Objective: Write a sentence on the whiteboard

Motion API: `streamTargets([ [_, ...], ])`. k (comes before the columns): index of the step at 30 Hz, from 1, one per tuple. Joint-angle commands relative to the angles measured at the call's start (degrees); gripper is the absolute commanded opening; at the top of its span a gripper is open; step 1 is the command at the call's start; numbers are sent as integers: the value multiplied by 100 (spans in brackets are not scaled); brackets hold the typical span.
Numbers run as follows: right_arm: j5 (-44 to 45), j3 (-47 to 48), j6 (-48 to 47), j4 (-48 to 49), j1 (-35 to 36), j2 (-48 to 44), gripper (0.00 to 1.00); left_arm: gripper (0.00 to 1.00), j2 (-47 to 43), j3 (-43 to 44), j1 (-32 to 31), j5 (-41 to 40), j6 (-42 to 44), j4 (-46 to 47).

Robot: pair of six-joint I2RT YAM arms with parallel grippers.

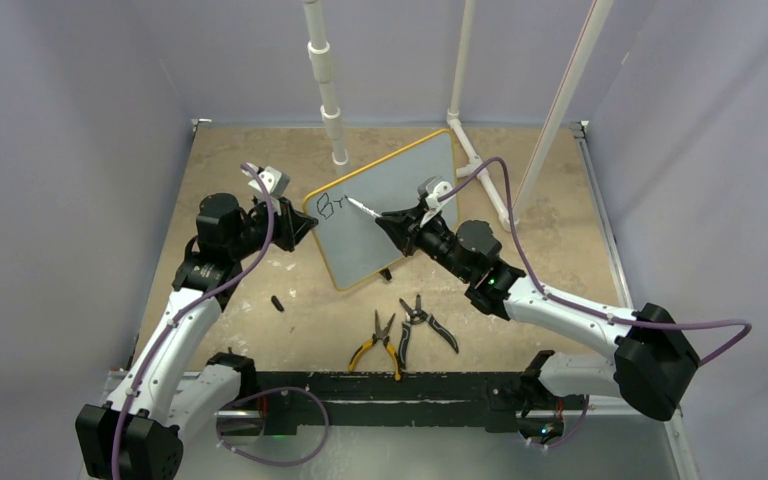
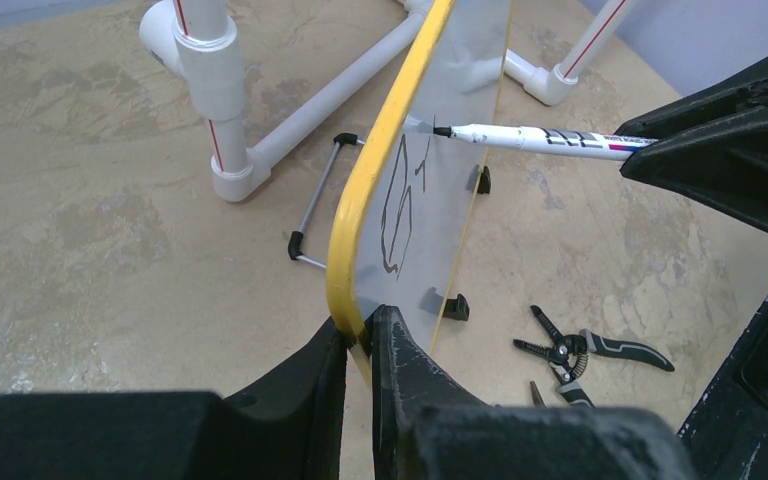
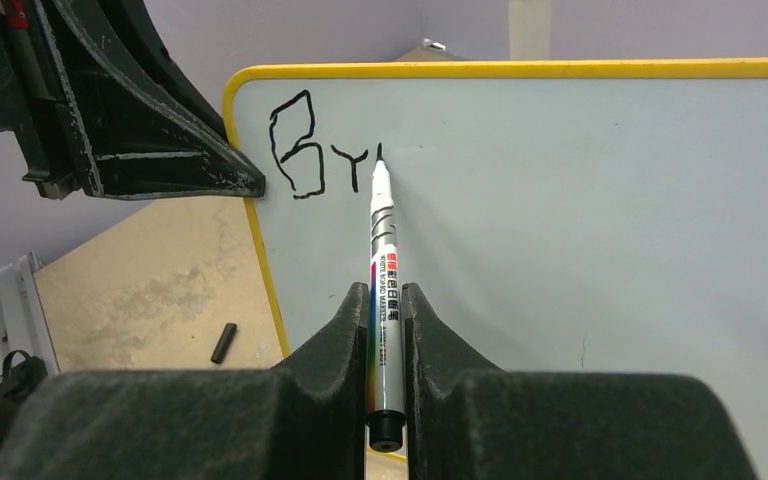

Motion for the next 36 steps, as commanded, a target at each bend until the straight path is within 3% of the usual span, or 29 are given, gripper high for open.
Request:
streamTargets([
  [1, 143, 13, 38, -160, -9, -32, 0, 0, 12, -100, 17, -58, 148, -5],
  [22, 139, -222, 111, -364, -9, -140, 0, 0, 26, -110, 17, -36, 140, -1],
  [36, -98, -170, 19, 28, -9, -551, 0, 0, 39, -110, 17, -40, 139, 4],
])
